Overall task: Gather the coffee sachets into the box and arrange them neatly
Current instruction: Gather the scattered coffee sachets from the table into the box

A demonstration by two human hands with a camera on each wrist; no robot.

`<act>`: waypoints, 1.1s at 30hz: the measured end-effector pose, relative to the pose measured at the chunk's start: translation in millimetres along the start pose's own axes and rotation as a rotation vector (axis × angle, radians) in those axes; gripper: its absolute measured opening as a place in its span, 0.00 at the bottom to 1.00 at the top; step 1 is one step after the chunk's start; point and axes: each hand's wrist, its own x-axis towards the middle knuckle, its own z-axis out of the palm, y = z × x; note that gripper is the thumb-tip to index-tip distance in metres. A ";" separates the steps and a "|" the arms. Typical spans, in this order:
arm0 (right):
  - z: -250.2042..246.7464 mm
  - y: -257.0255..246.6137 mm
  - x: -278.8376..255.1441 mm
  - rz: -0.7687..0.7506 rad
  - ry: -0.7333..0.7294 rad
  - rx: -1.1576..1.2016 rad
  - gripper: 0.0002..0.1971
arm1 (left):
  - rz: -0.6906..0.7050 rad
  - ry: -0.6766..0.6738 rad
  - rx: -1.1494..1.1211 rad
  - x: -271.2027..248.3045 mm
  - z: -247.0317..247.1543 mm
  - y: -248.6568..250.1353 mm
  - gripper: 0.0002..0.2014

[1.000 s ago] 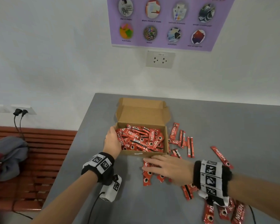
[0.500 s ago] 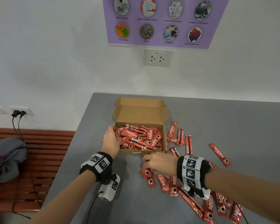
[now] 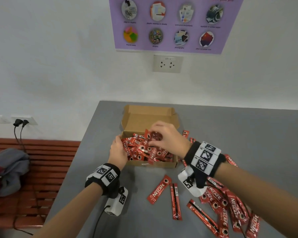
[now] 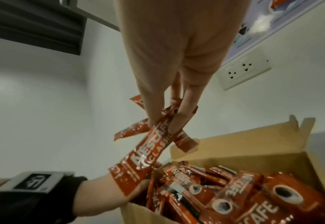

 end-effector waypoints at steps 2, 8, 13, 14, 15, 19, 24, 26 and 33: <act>0.6 1.0 2.2 0.020 -0.044 -0.002 0.24 | 0.009 0.004 0.002 0.4 0.6 -1.8 0.21; -25.7 59.3 -31.5 0.302 -0.035 -0.146 0.23 | -0.019 0.008 0.002 3.4 1.2 -0.8 0.20; -51.8 121.5 -104.0 0.802 -0.147 -0.146 0.41 | -0.026 0.003 -0.002 1.7 0.9 0.6 0.20; -52.2 125.8 -118.0 0.856 -0.181 -0.111 0.54 | -0.028 0.002 0.000 1.8 0.8 0.6 0.20; -51.1 128.1 -129.8 0.884 -0.237 -0.070 0.68 | -0.031 0.000 0.002 1.9 0.8 0.7 0.19; -28.9 124.2 -143.8 0.926 -0.426 -0.057 0.83 | -0.046 -0.003 0.001 2.5 0.7 2.5 0.19; 14.6 97.9 -124.4 0.717 -0.486 -0.204 0.75 | -0.054 -0.003 -0.006 2.0 0.5 2.8 0.19; 29.4 90.4 -115.2 0.692 -0.454 -0.233 0.70 | -0.060 -0.011 -0.009 1.7 0.5 3.3 0.19; 44.0 84.3 -95.1 0.540 -0.175 0.069 0.33 | -0.064 -0.017 0.001 3.1 1.6 0.8 0.19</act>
